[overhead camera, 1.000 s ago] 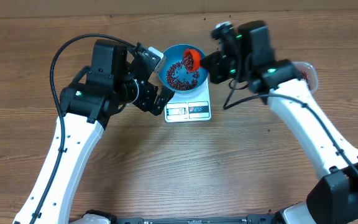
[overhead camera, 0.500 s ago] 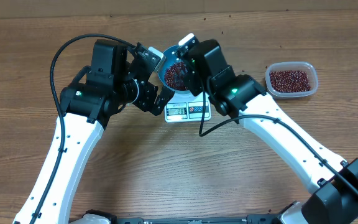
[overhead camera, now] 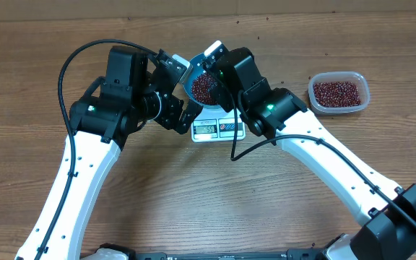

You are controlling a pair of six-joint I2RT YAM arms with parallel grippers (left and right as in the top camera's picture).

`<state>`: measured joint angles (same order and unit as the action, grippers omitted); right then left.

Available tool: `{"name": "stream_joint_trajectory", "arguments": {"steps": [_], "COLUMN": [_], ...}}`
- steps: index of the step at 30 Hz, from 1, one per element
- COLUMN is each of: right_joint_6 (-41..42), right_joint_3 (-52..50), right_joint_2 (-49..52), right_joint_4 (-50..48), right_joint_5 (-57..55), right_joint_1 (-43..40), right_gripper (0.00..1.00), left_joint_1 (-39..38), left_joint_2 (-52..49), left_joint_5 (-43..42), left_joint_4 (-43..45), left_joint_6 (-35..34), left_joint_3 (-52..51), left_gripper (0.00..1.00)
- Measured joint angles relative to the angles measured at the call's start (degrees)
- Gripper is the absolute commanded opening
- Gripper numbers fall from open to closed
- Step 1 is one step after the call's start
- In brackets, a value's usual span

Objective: Scoop item into bowl and weigh 150g on scale
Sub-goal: 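Tilt the scoop over the teal bowl to pour beans, then return the scoop with the right gripper and dip into the beans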

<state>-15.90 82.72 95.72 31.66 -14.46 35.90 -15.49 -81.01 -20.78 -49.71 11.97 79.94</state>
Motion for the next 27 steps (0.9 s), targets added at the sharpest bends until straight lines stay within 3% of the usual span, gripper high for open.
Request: {"name": "stream_joint_trajectory", "arguments": {"steps": [9,18,27], "right_joint_6": [4.37,7.32,8.44], "right_joint_3": [0.0,0.15,0.35], "right_joint_2": [-4.68,-16.5,-13.92], "right_joint_4": [4.0,11.98,19.54], "right_joint_5": [8.74,23.87,29.18], "right_joint_1": [-8.24,-30.99,-47.71], "right_gripper": [0.04,0.04,0.04], "left_joint_1": [0.0,0.0,0.0], "left_joint_2": [0.0,0.0,0.0], "left_joint_5": [0.0,0.0,0.02], "left_joint_4": [-0.02,-0.02,-0.02], "left_joint_6": [0.0,0.0,0.0], "left_joint_3": [0.0,0.0,0.0], "left_gripper": [1.0,1.0,1.0]}}
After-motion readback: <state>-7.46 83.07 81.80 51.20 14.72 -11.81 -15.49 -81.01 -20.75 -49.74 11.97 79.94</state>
